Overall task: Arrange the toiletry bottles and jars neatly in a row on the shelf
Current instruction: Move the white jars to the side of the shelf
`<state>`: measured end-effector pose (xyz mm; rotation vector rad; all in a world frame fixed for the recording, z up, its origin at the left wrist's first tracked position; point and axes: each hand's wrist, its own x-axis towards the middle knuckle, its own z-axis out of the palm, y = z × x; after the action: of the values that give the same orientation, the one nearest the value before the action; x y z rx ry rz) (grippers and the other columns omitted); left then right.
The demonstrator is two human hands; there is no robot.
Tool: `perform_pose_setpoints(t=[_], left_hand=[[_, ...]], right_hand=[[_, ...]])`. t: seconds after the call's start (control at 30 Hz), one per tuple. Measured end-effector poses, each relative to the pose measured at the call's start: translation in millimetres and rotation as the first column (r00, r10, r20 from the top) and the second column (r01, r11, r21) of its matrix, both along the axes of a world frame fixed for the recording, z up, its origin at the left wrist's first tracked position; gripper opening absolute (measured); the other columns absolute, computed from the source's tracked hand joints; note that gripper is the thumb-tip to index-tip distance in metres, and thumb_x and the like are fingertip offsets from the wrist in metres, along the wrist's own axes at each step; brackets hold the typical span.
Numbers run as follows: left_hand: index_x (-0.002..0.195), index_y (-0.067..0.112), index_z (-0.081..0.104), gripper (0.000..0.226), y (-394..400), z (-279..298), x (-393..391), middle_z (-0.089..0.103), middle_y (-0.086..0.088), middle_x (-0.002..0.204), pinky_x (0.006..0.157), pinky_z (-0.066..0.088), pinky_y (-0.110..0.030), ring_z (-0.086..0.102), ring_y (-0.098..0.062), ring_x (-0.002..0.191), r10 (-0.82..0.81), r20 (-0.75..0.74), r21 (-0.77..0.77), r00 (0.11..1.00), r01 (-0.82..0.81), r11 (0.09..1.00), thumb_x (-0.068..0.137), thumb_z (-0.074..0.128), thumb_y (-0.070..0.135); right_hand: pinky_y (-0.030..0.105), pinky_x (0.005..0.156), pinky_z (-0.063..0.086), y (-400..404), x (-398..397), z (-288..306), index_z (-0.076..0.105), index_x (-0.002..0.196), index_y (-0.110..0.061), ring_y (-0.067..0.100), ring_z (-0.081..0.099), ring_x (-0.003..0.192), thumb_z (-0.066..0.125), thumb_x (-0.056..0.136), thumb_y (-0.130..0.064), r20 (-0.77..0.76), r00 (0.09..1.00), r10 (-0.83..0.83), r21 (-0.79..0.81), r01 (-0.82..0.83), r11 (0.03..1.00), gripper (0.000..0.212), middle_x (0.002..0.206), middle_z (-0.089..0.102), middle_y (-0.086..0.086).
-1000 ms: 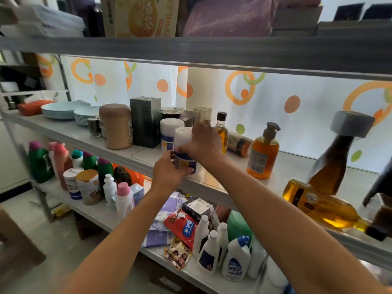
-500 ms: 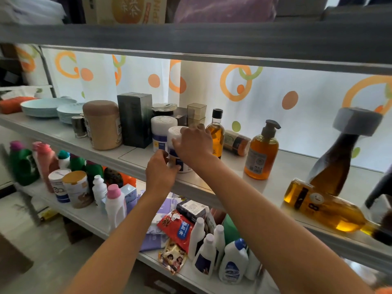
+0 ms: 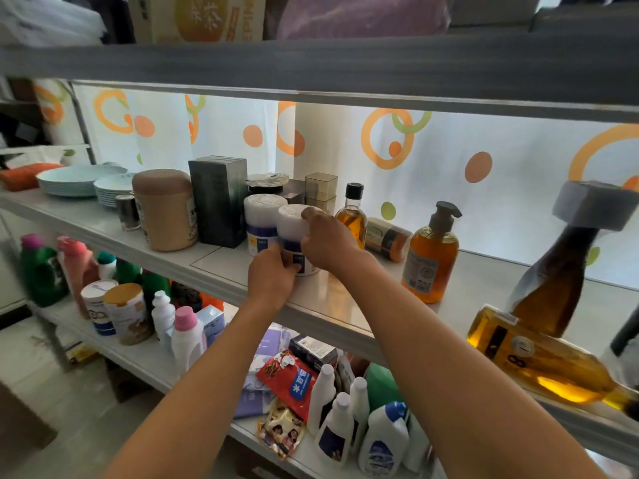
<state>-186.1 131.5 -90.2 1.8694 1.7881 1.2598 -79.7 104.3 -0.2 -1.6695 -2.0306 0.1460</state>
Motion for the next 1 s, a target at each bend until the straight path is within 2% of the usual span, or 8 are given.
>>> perform_pose_setpoints(t=[0.17, 0.3, 0.5, 0.6, 0.77, 0.83, 0.93, 1.0], left_hand=[[0.104, 0.015, 0.064, 0.016, -4.2, 4.3, 4.7, 0.069, -0.005, 0.098, 0.085, 0.053, -0.037, 0.065, -0.024, 0.089, 0.003, -0.025, -0.027, 1.000, -0.004, 1.000, 0.095, 0.057, 0.025], [0.097, 0.012, 0.065, 0.009, -13.3, 13.2, 6.0, 0.069, -0.010, 0.099, 0.085, 0.053, -0.040, 0.064, -0.026, 0.090, 0.001, -0.054, 0.060, 0.999, 0.002, 0.998, 0.093, 0.058, 0.017], [0.099, 0.008, 0.065, 0.012, -43.2, 38.8, 18.3, 0.071, -0.011, 0.100, 0.084, 0.052, -0.036, 0.067, -0.026, 0.092, -0.077, -0.073, 0.131, 0.994, 0.086, 0.988, 0.089, 0.065, 0.015], [0.098, 0.008, 0.067, 0.012, -61.1, 51.7, 32.2, 0.071, -0.009, 0.097, 0.079, 0.050, -0.029, 0.066, -0.022, 0.089, -0.124, -0.062, 0.167, 0.990, 0.133, 0.977, 0.088, 0.067, 0.015], [0.093, 0.012, 0.067, 0.006, -97.3, 70.5, 76.9, 0.071, -0.004, 0.090, 0.076, 0.050, -0.028, 0.065, -0.018, 0.083, -0.273, -0.070, 0.226, 0.959, 0.282, 0.932, 0.087, 0.067, 0.014], [0.090, 0.014, 0.067, 0.004, -110.6, 77.0, 95.4, 0.071, -0.003, 0.090, 0.072, 0.047, -0.025, 0.065, -0.017, 0.082, -0.311, -0.075, 0.245, 0.948, 0.319, 0.915, 0.086, 0.067, 0.013], [0.088, 0.015, 0.065, 0.007, -134.4, 86.9, 123.5, 0.069, 0.000, 0.088, 0.067, 0.042, -0.016, 0.063, -0.014, 0.082, -0.385, -0.051, 0.261, 0.921, 0.385, 0.885, 0.087, 0.064, 0.008], [0.088, 0.017, 0.066, 0.010, -150.9, 92.3, 141.9, 0.068, 0.003, 0.087, 0.072, 0.048, -0.019, 0.062, -0.011, 0.082, -0.445, -0.037, 0.285, 0.895, 0.436, 0.854, 0.088, 0.063, 0.008]], right_hand=[[0.042, 0.098, 0.051, -3.2, 2.8, 1.6, 0.040, 0.142, -0.013, 0.029, 0.053, 0.121, 0.057, 0.088, -0.007, -0.086, 0.996, -0.006, -0.063, 0.000, 0.998, 0.057, 0.138, 0.051, 0.012], [0.044, 0.101, 0.048, -21.3, 6.0, 7.7, 0.031, 0.149, -0.012, 0.031, 0.051, 0.126, 0.056, 0.089, -0.006, -0.152, 0.988, 0.017, -0.018, -0.020, 1.000, 0.065, 0.143, 0.049, 0.012], [0.038, 0.095, 0.048, -60.0, 19.9, 19.0, 0.047, 0.137, -0.015, 0.027, 0.055, 0.120, 0.057, 0.088, -0.012, -0.279, 0.960, 0.008, 0.083, 0.015, 0.996, 0.050, 0.133, 0.059, 0.006], [0.040, 0.098, 0.048, -85.8, 42.3, 22.5, 0.051, 0.134, -0.016, 0.026, 0.055, 0.120, 0.057, 0.089, -0.012, -0.337, 0.942, 0.000, 0.136, 0.049, 0.990, 0.045, 0.132, 0.060, 0.006], [0.031, 0.105, 0.039, -132.4, 90.5, 22.3, 0.054, 0.131, -0.025, 0.018, 0.049, 0.127, 0.057, 0.087, -0.022, -0.454, 0.887, -0.081, 0.153, 0.168, 0.974, 0.044, 0.130, 0.054, -0.003], [0.035, 0.106, 0.041, -149.2, 110.3, 24.9, 0.053, 0.131, -0.027, 0.020, 0.050, 0.127, 0.056, 0.083, -0.027, -0.464, 0.879, -0.104, 0.161, 0.199, 0.967, 0.048, 0.134, 0.052, 0.001], [0.031, 0.101, 0.047, -176.2, 139.9, 28.4, 0.053, 0.131, -0.022, 0.011, 0.054, 0.118, 0.059, 0.091, -0.019, -0.510, 0.854, -0.099, 0.176, 0.217, 0.960, 0.040, 0.136, 0.057, -0.002], [0.035, 0.100, 0.050, -195.4, 160.3, 26.0, 0.053, 0.131, -0.025, 0.006, 0.052, 0.118, 0.060, 0.093, -0.022, -0.562, 0.821, -0.104, 0.194, 0.253, 0.948, 0.038, 0.138, 0.055, -0.006]])
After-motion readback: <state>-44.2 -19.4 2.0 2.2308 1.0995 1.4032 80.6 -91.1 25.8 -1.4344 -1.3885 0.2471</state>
